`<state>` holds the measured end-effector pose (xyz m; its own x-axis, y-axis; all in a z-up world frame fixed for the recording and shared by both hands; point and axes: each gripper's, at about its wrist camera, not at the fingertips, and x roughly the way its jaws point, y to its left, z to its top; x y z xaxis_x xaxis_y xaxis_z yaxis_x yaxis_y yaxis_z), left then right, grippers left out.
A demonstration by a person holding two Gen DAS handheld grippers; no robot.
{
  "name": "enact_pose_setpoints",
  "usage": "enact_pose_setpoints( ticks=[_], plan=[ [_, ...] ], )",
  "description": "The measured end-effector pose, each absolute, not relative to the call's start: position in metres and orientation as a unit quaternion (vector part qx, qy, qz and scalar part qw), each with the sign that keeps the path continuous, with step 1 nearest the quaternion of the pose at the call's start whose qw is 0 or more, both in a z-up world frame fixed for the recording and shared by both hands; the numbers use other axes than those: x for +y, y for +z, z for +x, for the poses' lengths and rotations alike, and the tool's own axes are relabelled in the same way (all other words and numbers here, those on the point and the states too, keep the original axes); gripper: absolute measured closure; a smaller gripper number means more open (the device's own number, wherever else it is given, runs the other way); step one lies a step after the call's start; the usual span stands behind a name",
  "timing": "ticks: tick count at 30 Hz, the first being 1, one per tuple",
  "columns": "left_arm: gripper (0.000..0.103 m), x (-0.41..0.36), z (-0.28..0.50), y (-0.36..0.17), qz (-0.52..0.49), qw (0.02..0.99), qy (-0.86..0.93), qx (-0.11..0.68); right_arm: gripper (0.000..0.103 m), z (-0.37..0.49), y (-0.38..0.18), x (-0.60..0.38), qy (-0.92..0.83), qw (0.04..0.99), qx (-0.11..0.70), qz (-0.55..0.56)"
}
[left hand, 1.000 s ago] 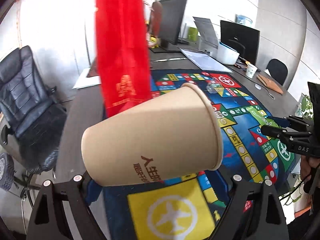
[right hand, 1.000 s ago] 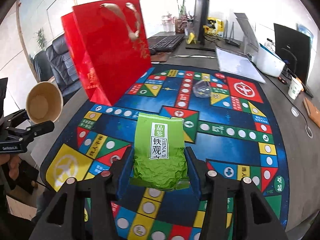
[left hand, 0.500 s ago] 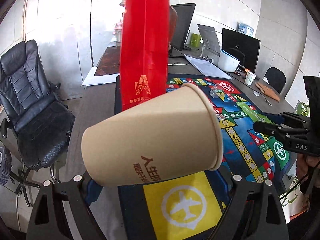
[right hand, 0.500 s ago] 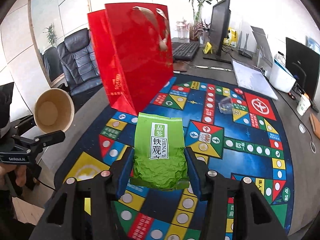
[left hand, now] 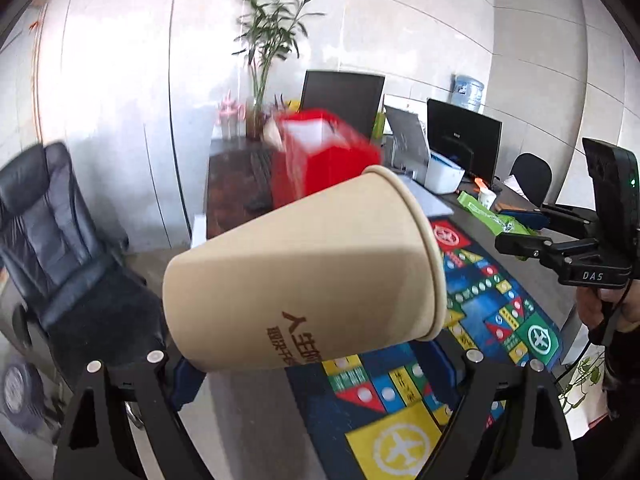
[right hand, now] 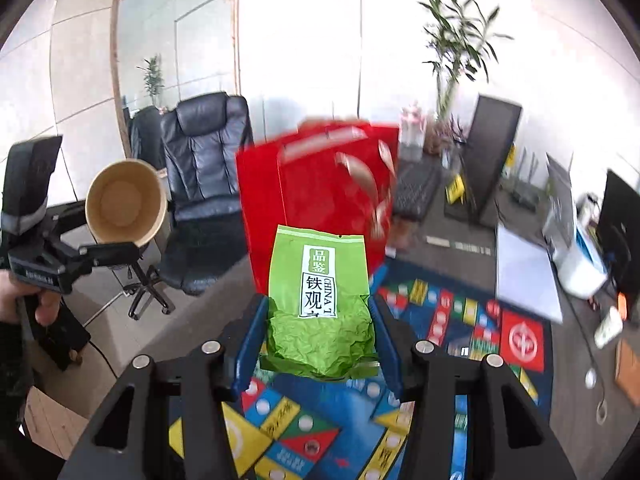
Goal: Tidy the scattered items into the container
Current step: 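Lift and carry the packet and paper cup toward the red bag with both tools, then release the green packet into the red bag with the right tool while the left holds the cup above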
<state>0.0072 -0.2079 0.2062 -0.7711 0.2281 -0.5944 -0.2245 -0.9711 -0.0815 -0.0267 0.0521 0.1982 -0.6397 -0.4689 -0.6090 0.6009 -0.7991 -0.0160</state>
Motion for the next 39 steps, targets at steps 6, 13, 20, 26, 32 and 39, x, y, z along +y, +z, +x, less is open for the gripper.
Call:
enact_pose_setpoints(
  ticks=[6, 13, 20, 26, 32, 39],
  plan=[
    [0.011, -0.221, -0.041, 0.257, -0.316, 0.149, 0.937, -0.007, 0.048, -0.067, 0.239, 0.032, -0.896, 0.317, 0.108, 0.292],
    [0.011, -0.209, -0.111, 0.291, -0.324, 0.174, 0.93, -0.025, 0.048, -0.133, 0.278, 0.001, -0.893, 0.319, 0.105, 0.299],
    [0.011, -0.175, -0.163, 0.281, -0.348, 0.18, 0.92, 0.002, 0.048, -0.227, 0.281, -0.019, -0.904, 0.273, 0.106, 0.311],
    [0.011, -0.164, -0.195, 0.256, -0.389, 0.148, 0.909, 0.023, 0.048, -0.272, 0.279, -0.046, -0.888, 0.287, 0.101, 0.344],
    [0.011, -0.173, -0.195, 0.247, -0.397, 0.153, 0.905, 0.009, 0.048, -0.303, 0.261, -0.048, -0.877, 0.264, 0.087, 0.393],
    [0.011, -0.161, -0.19, 0.25, -0.394, 0.162, 0.904, 0.048, 0.048, -0.315, 0.256, -0.051, -0.868, 0.274, 0.079, 0.407]
  ],
)
